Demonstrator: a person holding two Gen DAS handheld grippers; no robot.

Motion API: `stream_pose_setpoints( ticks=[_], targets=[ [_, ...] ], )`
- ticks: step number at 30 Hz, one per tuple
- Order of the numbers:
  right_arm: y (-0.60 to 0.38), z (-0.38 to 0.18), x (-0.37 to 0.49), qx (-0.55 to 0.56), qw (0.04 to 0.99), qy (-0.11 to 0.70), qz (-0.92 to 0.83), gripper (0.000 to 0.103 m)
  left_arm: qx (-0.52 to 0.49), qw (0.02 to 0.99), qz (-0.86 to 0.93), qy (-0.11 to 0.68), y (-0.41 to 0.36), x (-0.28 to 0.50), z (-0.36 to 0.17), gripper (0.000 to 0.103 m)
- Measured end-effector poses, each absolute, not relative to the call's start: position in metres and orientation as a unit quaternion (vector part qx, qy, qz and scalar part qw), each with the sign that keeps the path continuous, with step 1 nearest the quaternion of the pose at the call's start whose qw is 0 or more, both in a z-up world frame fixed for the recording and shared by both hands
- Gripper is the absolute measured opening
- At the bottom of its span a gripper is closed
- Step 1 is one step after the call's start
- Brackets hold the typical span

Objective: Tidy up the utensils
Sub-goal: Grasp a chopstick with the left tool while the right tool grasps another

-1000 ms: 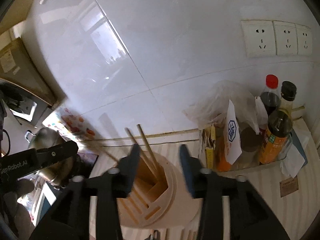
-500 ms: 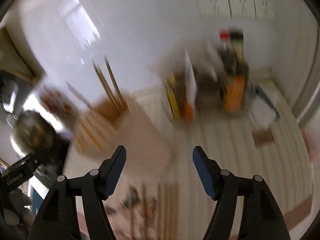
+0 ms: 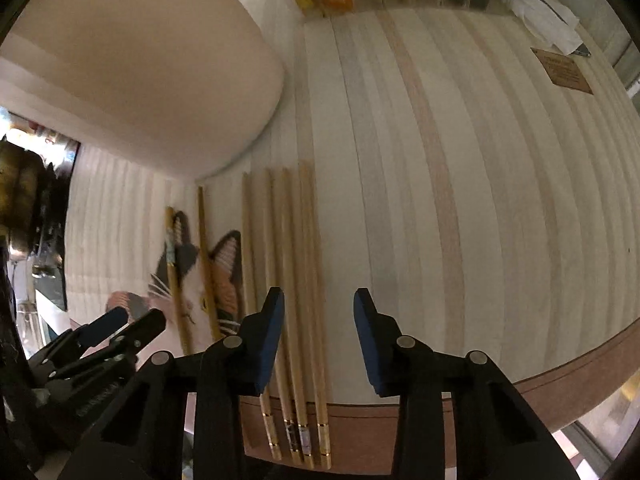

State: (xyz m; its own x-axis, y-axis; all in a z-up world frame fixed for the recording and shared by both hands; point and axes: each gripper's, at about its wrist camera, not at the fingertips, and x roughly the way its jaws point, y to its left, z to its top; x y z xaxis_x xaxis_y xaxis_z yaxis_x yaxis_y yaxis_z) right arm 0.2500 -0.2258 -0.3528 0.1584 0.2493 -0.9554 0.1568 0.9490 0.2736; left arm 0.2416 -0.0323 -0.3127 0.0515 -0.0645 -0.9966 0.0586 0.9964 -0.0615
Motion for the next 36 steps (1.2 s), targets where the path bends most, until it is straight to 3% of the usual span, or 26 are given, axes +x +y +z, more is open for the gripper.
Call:
stream_pose_setpoints(
  ticks=[3,8,11,14,17,36],
  targets=[
    [-0.224,-0.354,0.251,0.145,0.744,0.651,0.031,0.038,0.015,0.725,-0.046,0.687,-0.043,0.24,-0.317,0.051],
    [-0.222,-0.358,0.258,0.133,0.741,0.658,0.022,0.034,0.029,0.722,-0.05,0.689,-0.055,0.24,-0.324,0.02],
    [-0.218,-0.363,0.26,0.125,0.737,0.664,0.015,0.025,0.042,0.722,-0.052,0.688,-0.067,0.235,-0.331,0.008],
    [-0.214,-0.363,0.259,0.105,0.742,0.662,0.012,0.02,0.045,0.725,-0.051,0.686,-0.071,0.235,-0.332,0.006],
    [-0.211,-0.364,0.256,0.082,0.743,0.664,0.002,0.008,0.042,0.724,-0.052,0.686,-0.074,0.235,-0.334,0.004],
    [-0.243,-0.371,0.248,0.075,0.706,0.705,-0.004,0.008,0.037,0.71,-0.044,0.702,0.004,0.24,-0.329,0.008]
  ],
)
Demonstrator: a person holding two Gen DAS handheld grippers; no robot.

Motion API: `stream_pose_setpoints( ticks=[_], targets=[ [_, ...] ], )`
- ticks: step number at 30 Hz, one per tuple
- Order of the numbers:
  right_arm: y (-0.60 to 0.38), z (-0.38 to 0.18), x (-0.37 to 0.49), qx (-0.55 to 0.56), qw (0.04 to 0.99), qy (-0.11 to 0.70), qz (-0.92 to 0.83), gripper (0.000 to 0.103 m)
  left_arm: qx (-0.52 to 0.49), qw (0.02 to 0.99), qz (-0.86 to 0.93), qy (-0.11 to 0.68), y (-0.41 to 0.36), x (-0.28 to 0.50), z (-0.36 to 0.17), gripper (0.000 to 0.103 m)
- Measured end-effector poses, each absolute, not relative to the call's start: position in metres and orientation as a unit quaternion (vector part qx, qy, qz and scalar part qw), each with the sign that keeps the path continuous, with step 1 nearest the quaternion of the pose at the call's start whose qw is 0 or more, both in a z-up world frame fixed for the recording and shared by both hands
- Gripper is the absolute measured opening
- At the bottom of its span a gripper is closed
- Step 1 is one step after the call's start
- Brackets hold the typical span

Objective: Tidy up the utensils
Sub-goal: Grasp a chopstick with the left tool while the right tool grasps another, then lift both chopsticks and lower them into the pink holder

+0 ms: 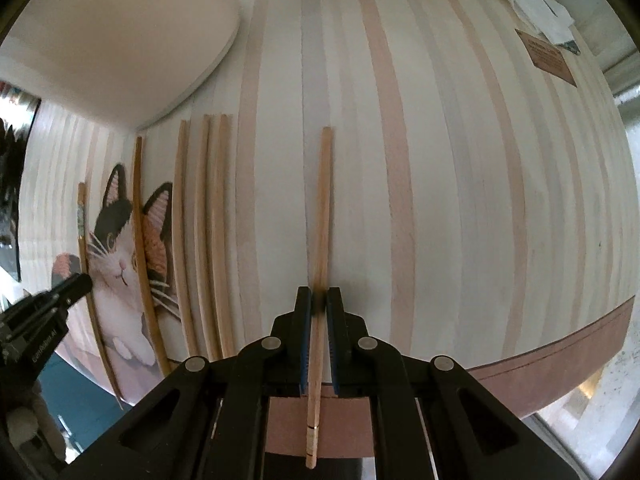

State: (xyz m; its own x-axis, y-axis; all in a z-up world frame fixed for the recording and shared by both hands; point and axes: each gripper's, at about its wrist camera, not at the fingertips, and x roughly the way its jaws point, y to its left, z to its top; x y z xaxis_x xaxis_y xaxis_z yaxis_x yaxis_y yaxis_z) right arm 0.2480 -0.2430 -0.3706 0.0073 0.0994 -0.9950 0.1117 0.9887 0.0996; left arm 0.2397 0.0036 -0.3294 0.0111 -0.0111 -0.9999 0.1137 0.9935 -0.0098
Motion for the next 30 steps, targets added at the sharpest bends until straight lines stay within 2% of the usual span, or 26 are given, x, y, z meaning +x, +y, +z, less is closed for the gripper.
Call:
stream_pose_setpoints(
  ticks=[7,12,22,30],
  targets=[
    [-0.209,-0.373,0.246,0.006,0.715,0.699,-0.015,0.009,0.029,0.712,-0.04,0.701,-0.005,0.243,-0.33,0.005],
    [-0.197,-0.372,0.241,0.02,0.727,0.685,-0.022,0.007,0.052,0.734,-0.009,0.677,0.001,0.241,-0.318,0.004],
    [-0.191,-0.305,0.244,-0.034,0.789,0.613,-0.032,0.007,0.097,0.806,0.039,0.582,0.01,0.247,-0.242,0.004],
    [-0.193,-0.231,0.253,-0.013,0.838,0.546,-0.024,0.007,0.062,0.852,0.05,0.518,0.029,0.256,-0.166,0.004]
  ],
)
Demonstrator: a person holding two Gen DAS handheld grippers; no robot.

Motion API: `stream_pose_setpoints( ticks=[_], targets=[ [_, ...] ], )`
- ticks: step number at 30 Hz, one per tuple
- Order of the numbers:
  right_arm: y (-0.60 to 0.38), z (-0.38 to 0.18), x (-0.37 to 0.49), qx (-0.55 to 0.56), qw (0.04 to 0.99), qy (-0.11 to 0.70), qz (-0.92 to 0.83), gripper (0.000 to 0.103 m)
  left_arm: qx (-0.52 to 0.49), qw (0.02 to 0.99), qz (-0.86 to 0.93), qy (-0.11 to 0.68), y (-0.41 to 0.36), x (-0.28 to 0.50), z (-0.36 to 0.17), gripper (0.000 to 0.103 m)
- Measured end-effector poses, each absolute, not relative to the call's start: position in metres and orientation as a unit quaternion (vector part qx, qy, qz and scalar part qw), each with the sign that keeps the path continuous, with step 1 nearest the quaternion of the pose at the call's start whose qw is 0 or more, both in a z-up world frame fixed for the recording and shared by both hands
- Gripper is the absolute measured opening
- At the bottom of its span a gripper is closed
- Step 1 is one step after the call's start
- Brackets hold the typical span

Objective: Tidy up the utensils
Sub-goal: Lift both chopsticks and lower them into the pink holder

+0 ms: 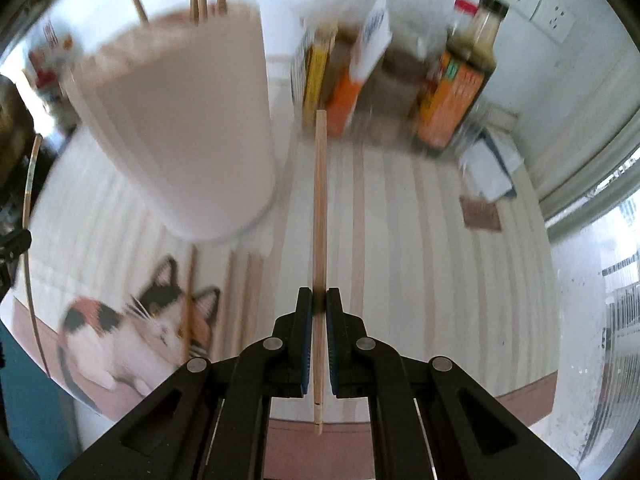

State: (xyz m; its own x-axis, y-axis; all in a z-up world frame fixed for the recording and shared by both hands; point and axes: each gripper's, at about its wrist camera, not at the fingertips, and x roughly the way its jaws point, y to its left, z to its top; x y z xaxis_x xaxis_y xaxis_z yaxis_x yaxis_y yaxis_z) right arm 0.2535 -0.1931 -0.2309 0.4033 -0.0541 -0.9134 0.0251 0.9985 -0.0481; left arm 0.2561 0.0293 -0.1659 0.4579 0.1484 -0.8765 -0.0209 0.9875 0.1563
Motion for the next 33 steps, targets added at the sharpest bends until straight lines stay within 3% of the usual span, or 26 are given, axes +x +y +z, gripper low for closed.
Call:
stream_pose_setpoints(
  ticks=[11,17,22,33],
  targets=[
    [-0.202,-0.101,0.303,0.045,0.903,0.427,0.021,0.007,-0.034,0.92,0.014,0.39,0.048,0.287,-0.001,0.004],
    [-0.201,-0.039,0.344,0.085,0.927,0.362,0.048,0.007,-0.107,0.923,-0.058,0.364,0.039,0.326,0.043,0.004],
    [-0.2,-0.028,0.376,0.131,0.929,0.341,0.058,0.007,-0.125,0.921,-0.087,0.357,0.018,0.365,0.04,0.004],
    [-0.209,-0.073,0.413,0.172,0.922,0.344,0.033,0.007,-0.137,0.914,-0.109,0.365,-0.014,0.428,-0.018,0.004]
  ],
)
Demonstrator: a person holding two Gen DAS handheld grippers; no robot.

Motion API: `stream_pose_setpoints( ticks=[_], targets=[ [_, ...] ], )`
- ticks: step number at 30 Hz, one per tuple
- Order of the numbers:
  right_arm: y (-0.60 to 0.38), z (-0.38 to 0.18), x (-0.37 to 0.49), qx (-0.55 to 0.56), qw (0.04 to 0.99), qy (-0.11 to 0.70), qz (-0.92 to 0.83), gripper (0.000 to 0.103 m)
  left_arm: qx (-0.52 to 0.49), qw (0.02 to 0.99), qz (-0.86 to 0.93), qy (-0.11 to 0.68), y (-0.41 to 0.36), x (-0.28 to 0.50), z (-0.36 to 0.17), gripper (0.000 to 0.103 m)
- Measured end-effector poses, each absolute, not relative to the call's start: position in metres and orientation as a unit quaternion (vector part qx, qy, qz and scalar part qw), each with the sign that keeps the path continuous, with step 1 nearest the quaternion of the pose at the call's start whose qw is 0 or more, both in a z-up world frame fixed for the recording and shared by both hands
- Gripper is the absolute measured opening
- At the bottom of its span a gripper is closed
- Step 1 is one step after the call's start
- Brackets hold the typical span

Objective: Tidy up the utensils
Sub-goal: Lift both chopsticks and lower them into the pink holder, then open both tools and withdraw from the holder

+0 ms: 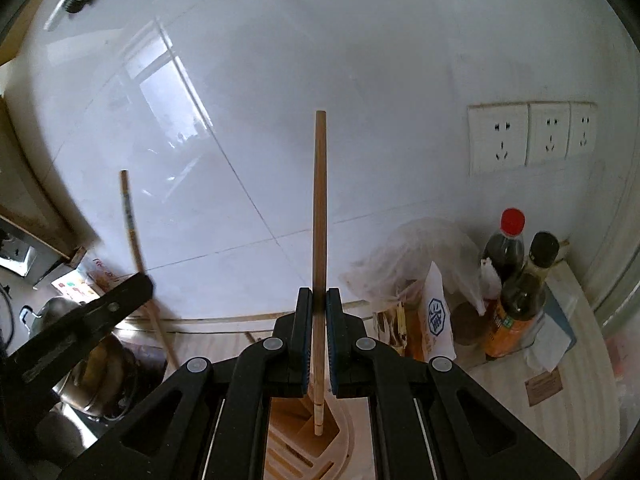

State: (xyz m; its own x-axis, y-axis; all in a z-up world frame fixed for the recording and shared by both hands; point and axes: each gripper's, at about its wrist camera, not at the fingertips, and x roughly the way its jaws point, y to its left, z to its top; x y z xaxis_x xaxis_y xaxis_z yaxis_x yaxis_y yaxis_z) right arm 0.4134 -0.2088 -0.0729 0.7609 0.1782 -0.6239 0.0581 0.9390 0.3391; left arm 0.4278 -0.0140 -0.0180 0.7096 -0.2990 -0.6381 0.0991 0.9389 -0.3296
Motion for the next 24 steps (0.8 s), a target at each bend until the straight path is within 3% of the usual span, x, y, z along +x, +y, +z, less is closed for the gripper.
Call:
stream_pose_setpoints(
  ticks=[18,22,23,24],
  targets=[
    [-0.204,-0.104,0.405,0.157,0.922,0.351,0.041,0.007,-0.052,0.925,-0.123,0.354,-0.028,0.45,-0.057,0.005],
    [-0.202,-0.113,0.402,0.153,0.91,0.379,0.067,0.008,-0.034,0.92,-0.131,0.367,-0.027,0.434,-0.051,0.009],
    [-0.202,-0.113,0.401,0.152,0.908,0.383,0.071,0.01,-0.029,0.92,-0.128,0.369,-0.023,0.428,-0.046,0.009],
    [-0.205,-0.112,0.398,0.153,0.906,0.387,0.073,0.019,-0.027,0.921,-0.124,0.369,-0.018,0.422,-0.042,0.01]
  ],
)
